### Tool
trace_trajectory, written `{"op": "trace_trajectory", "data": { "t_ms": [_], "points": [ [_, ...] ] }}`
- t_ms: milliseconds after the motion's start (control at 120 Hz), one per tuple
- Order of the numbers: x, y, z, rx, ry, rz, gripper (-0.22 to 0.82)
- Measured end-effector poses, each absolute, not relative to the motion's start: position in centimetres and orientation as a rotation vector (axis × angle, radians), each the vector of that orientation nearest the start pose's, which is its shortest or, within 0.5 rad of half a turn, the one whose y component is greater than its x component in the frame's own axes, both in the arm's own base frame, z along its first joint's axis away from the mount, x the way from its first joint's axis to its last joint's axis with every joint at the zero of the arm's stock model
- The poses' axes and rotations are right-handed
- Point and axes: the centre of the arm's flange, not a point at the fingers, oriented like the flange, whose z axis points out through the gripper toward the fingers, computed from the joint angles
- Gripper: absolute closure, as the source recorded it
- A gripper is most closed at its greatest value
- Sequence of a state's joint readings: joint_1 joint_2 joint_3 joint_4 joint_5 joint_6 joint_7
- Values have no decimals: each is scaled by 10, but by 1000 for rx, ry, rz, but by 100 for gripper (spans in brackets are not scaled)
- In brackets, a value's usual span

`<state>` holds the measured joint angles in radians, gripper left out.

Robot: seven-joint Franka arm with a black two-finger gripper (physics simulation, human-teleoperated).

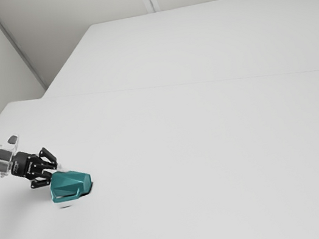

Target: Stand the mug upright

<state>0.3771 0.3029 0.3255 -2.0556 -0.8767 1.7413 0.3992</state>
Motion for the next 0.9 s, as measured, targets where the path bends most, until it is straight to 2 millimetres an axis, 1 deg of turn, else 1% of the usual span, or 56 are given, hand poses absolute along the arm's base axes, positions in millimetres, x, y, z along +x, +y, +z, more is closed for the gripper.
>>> {"op": "trace_trajectory", "data": {
  "t_ms": [133,258,308,433,500,533,633,675,792,850,900],
  "points": [
    [457,287,283,2097,815,-117,69],
    [464,277,292,2092,782,-105,74],
    [466,275,298,2092,769,-94,76],
    [469,269,315,2098,737,-63,76],
    [474,261,325,2105,706,-55,77],
    [480,255,330,2113,680,-52,77],
    [508,229,354,2166,565,-46,77],
    [520,214,364,2203,506,-47,77],
    [556,160,389,2358,315,-79,78],
    [570,133,394,2432,231,-99,78],
    [579,109,393,2496,164,-116,78]
  ]
}}
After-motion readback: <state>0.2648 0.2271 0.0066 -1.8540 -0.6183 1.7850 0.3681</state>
